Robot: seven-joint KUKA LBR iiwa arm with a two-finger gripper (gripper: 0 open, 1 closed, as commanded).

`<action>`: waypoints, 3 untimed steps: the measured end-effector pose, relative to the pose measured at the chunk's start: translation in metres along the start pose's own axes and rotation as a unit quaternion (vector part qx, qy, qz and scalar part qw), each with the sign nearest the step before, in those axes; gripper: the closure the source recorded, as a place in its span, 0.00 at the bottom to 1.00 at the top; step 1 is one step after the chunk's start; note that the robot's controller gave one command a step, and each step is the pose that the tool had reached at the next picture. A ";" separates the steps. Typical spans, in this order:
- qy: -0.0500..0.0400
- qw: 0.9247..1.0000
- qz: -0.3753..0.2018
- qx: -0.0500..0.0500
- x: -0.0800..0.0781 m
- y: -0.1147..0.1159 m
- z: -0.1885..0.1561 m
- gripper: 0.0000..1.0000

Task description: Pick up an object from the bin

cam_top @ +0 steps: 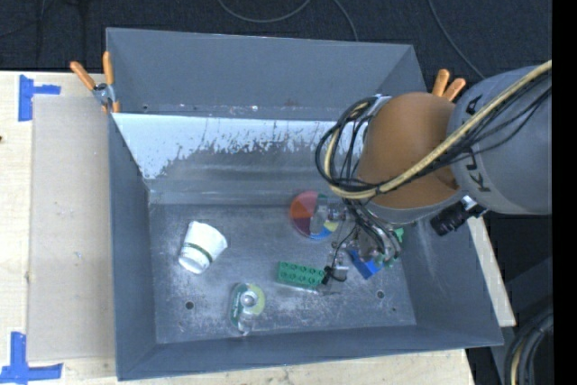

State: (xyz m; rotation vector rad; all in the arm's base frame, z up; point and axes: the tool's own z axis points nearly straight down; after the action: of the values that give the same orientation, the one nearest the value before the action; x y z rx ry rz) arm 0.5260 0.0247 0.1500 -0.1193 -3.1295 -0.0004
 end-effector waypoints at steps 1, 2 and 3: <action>0.000 1.000 0.024 0.000 0.016 -0.013 0.004 0.00; 0.002 0.998 0.063 0.000 0.007 -0.015 0.036 0.00; 0.001 0.997 0.072 0.000 0.020 -0.010 0.081 0.00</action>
Offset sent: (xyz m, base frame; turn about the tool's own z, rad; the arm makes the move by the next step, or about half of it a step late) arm -0.0084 -0.0144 -0.0338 0.1269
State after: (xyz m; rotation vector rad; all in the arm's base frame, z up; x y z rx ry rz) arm 0.5044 0.0162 0.0694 -0.3430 -3.1106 0.0006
